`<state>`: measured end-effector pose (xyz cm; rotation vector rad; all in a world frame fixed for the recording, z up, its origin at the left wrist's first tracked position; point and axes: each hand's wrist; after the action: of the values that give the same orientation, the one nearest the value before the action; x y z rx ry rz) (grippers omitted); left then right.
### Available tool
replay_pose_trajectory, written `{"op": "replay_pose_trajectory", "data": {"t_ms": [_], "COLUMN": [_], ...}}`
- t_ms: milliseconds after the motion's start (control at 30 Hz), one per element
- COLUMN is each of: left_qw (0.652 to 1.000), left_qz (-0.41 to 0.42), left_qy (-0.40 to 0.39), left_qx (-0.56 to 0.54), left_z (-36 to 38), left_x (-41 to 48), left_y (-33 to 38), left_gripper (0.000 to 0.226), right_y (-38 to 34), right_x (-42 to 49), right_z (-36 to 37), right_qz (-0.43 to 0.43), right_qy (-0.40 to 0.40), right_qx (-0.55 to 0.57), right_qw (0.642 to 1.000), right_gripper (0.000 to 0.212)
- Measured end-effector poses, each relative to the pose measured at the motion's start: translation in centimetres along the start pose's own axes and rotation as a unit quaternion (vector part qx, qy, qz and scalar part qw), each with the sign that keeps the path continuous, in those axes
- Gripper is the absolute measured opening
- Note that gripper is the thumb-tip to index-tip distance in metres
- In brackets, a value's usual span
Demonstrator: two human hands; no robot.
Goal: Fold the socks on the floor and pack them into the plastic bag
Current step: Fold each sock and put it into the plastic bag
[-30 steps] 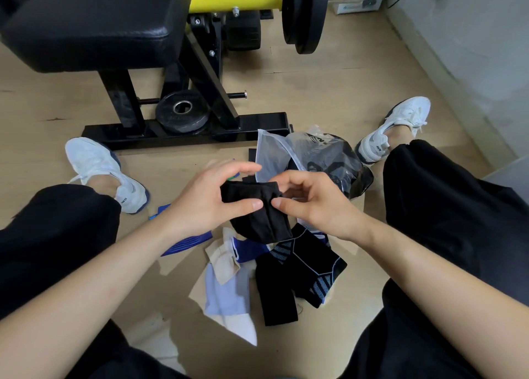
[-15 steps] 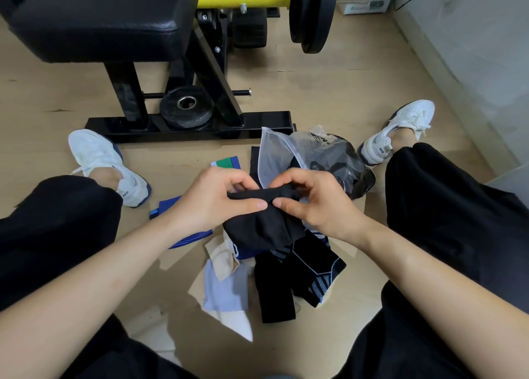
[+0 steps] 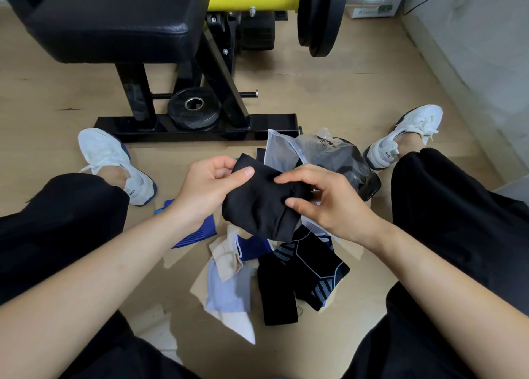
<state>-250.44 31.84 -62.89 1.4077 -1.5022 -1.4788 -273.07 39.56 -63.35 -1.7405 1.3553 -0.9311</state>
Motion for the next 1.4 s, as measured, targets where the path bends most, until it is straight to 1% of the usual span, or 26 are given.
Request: {"op": "replay_pose_trajectory", "data": {"t_ms": [100,133,200,233,300,400,500,633,733,833,900,967,1033,1100,1167,1233,1300,1333,1400], "left_qw": [1.000,0.999,0.996,0.993,0.982,0.970,0.966,0.973,0.972,0.972,0.972,0.968,0.964,0.962,0.966,0.968,0.963,0.960,0.956], "left_qz": [0.023,0.035,0.064,0.075,0.089,0.120,0.155,0.171,0.180,0.183,0.185,0.194,0.203,0.194,0.184,0.203,0.234,0.242,0.237], "left_qy": [0.002,-0.012,-0.035,-0.038,-0.032,-0.010,0.006,-0.036,-0.064,-0.079,-0.086,-0.095,-0.110,-0.135,-0.147,-0.114,-0.074,-0.069,-0.106], "left_qx": [0.010,0.016,0.053,0.087,0.162,0.211,0.207,0.152,0.136,0.126,0.120,0.124,0.136,0.134,0.110,0.098,0.112,0.122,0.136], "left_z": [0.0,0.1,0.3,0.5,0.8,1.1,1.0,1.3,1.8,2.3,2.6,2.9,3.0,2.9,2.7,2.4,1.8,1.5,1.0], "left_x": [-0.2,-0.3,-0.5,-0.6,-0.7,-0.7,-0.7,-1.4,-1.9,-2.1,-2.3,-2.5,-2.5,-2.5,-2.7,-2.6,-2.2,-1.9,-1.7], "left_y": [0.2,0.2,0.1,-0.1,-0.5,-0.9,-1.0,-0.7,-0.7,-0.9,-1.0,-1.1,-1.1,-1.0,-0.7,-0.5,-0.5,-0.5,-0.6], "left_gripper": [0.016,0.021,0.042,0.051,0.059,0.052,0.039,0.032,0.029,0.029,0.029,0.031,0.035,0.036,0.033,0.030,0.032,0.034,0.041], "right_y": [0.4,0.6,0.8,0.8,0.9,0.9,1.0,1.1,1.0,0.9,0.6,0.2,0.0,0.0,0.3,0.6,0.8,0.9,1.0], "right_x": [0.1,0.2,0.3,0.3,0.3,0.3,0.4,0.4,0.4,0.4,0.3,0.2,0.1,0.2,0.3,0.4,0.5,0.5,0.4], "right_z": [0.1,0.1,0.2,0.2,0.4,0.7,0.7,0.5,0.6,0.8,1.0,1.0,0.9,0.9,0.7,0.4,0.0,-0.2,-0.5], "right_qz": [0.017,0.022,0.029,0.031,0.038,0.046,0.064,0.104,0.114,0.112,0.113,0.113,0.115,0.128,0.133,0.125,0.107,0.098,0.089], "right_qy": [0.018,0.028,0.043,0.046,0.050,0.056,0.065,0.086,0.095,0.086,0.064,0.035,0.018,0.027,0.055,0.063,0.059,0.055,0.041], "right_qx": [-0.040,-0.046,-0.046,-0.042,-0.026,-0.008,-0.001,-0.012,-0.008,0.008,0.060,0.144,0.224,0.287,0.283,0.268,0.248,0.237,0.242], "right_qw": [0.999,0.998,0.998,0.998,0.998,0.997,0.996,0.991,0.989,0.990,0.990,0.983,0.968,0.949,0.948,0.953,0.961,0.965,0.965], "right_gripper": [0.042,0.043,0.044,0.044,0.045,0.045,0.043,0.043,0.043,0.050,0.053,0.053,0.047,0.038,0.031,0.029,0.030,0.030,0.030]}}
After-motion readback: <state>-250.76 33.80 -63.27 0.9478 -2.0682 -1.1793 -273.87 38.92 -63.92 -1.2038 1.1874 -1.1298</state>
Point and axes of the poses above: each hand's wrist, its own x-axis towards the middle knuckle, its own z-axis out of the palm, y = z × x, and after that the axes turned 1 degree about -x, right-handed
